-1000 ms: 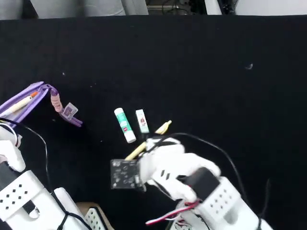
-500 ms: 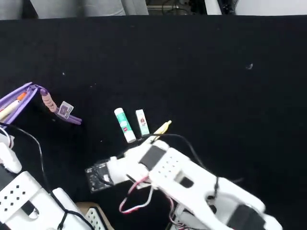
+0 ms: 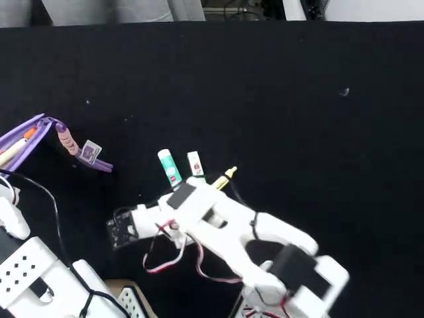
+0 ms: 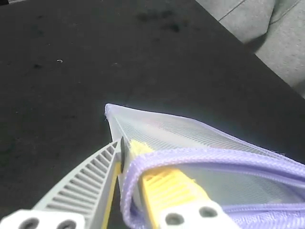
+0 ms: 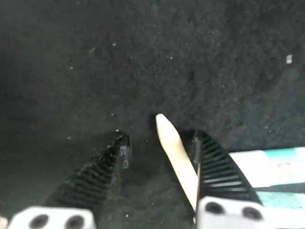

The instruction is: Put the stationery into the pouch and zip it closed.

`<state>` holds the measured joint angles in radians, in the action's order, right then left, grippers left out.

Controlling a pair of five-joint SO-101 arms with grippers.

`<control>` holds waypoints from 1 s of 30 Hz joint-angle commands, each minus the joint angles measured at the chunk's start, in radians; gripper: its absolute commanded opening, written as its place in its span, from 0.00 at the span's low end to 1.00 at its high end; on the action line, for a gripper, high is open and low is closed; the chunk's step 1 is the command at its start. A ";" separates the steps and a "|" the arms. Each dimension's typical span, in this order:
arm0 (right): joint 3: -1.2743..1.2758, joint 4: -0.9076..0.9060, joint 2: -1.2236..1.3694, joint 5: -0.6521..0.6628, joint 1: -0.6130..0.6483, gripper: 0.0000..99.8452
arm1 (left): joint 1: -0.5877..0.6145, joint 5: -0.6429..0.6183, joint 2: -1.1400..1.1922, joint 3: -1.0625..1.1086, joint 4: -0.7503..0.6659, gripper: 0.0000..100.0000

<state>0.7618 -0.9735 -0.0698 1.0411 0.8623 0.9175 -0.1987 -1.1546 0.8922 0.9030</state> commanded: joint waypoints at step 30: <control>-0.105 0.270 -0.823 -0.316 -0.322 0.01 | -0.306 -0.014 -0.002 -0.303 0.293 0.03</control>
<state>0.6682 -0.8048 -0.7633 0.8201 0.5677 0.6874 -0.2002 -1.1546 0.7127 1.1454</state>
